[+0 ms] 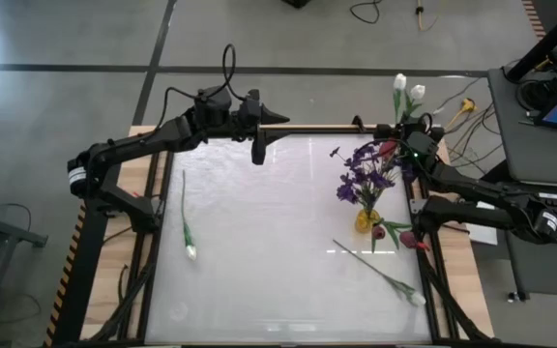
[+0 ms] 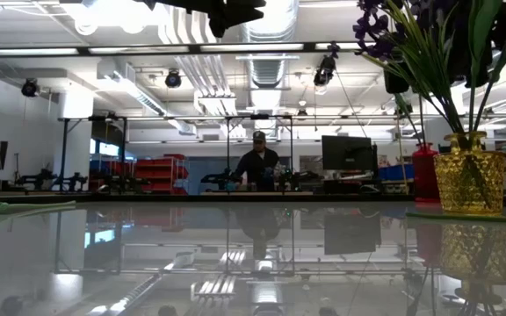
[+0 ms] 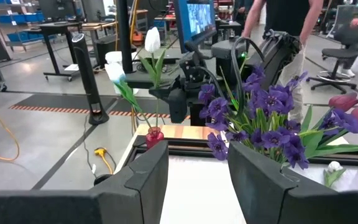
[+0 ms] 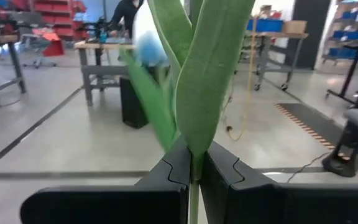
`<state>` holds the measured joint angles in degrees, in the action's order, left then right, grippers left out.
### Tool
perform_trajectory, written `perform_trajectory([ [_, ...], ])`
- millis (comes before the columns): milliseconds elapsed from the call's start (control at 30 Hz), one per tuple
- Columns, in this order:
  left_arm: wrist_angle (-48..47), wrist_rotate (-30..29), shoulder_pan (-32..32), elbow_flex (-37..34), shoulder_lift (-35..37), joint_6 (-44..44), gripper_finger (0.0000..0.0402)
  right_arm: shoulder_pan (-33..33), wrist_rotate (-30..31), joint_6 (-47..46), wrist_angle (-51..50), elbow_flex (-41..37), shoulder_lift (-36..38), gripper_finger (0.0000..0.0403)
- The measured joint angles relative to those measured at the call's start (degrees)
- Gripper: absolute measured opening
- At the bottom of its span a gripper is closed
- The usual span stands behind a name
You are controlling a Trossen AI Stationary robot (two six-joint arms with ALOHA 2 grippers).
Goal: Sort flowers into vase by color
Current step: Put the top white flower into the red vase, then put the left white flower into the red vase
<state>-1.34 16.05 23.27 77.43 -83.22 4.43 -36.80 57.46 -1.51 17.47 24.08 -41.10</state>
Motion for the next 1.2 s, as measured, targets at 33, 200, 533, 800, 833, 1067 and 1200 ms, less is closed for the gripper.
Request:
perform_trajectory([
  [33, 0.02, 0.00, 0.00, 0.00, 0.00, 0.00, 0.0152, 0.00, -0.64, -0.69, -0.70, 0.00, -0.41, 0.0013],
  [200, 0.02, 0.00, 0.00, 0.00, 0.00, 0.00, 0.0152, 0.00, -1.08, -3.82, -2.57, 0.00, -2.75, 0.0013],
  [533, -2.38, 0.04, -0.75, 0.00, 0.00, 1.01, 0.0152, 0.02, -3.92, -6.15, -2.77, 0.03, -4.67, 0.0032],
  [800, -3.64, 0.02, -1.31, 0.00, 0.04, 0.84, 0.0152, 0.03, -4.03, -10.10, -16.10, 5.73, -2.68, 0.0125],
  [833, -3.63, 0.02, -1.68, 0.00, 0.04, 1.30, 0.0152, 0.04, -4.03, -11.23, -18.56, 6.89, -2.37, 0.0137],
  [1067, -4.07, 3.45, -7.57, -1.90, -0.59, 6.91, 0.0152, 0.02, -11.49, -13.97, -32.56, 15.39, 0.32, 0.0204],
  [1200, -5.17, 2.82, -10.94, -4.40, 0.39, 6.49, 0.0152, 0.04, -16.82, -12.17, -36.97, 20.97, 2.33, 0.0231],
])
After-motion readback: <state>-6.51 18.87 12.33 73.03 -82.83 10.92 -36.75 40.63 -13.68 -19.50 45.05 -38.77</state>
